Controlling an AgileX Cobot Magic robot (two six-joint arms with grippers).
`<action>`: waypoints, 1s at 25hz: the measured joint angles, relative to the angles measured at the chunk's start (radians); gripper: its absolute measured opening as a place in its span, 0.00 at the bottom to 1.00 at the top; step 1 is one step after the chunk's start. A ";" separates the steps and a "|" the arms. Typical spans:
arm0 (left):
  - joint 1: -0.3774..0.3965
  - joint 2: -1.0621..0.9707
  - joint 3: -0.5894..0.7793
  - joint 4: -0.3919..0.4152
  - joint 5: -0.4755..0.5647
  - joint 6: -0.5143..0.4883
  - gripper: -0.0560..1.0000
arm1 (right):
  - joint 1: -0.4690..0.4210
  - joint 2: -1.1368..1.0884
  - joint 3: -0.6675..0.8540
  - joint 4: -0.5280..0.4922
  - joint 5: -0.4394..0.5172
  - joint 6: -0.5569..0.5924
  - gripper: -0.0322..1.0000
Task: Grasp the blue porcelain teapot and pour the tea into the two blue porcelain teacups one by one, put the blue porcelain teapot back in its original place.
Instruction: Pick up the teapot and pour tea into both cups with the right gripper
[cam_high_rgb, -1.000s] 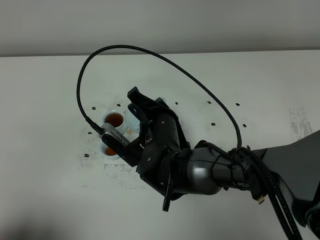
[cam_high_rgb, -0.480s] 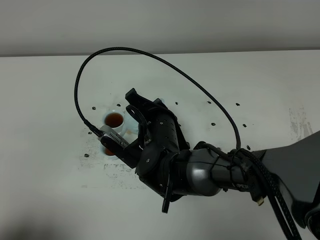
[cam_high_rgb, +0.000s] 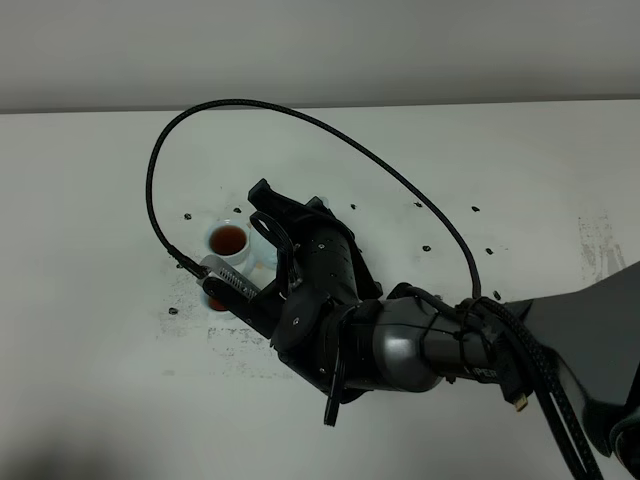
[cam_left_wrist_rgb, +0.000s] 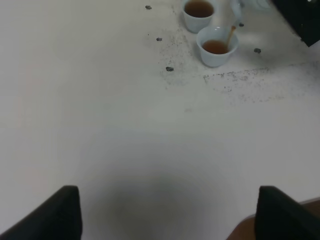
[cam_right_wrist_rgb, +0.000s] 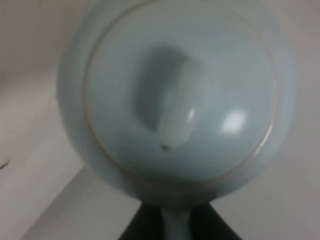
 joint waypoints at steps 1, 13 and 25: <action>0.000 0.000 0.000 0.000 0.000 0.001 0.69 | 0.000 0.000 0.000 0.000 0.000 0.000 0.07; 0.000 0.000 0.000 0.000 0.000 0.000 0.69 | 0.000 0.000 0.000 0.000 0.000 -0.021 0.07; 0.000 0.000 0.000 0.000 0.000 0.000 0.69 | 0.000 0.000 0.000 0.000 -0.005 -0.029 0.07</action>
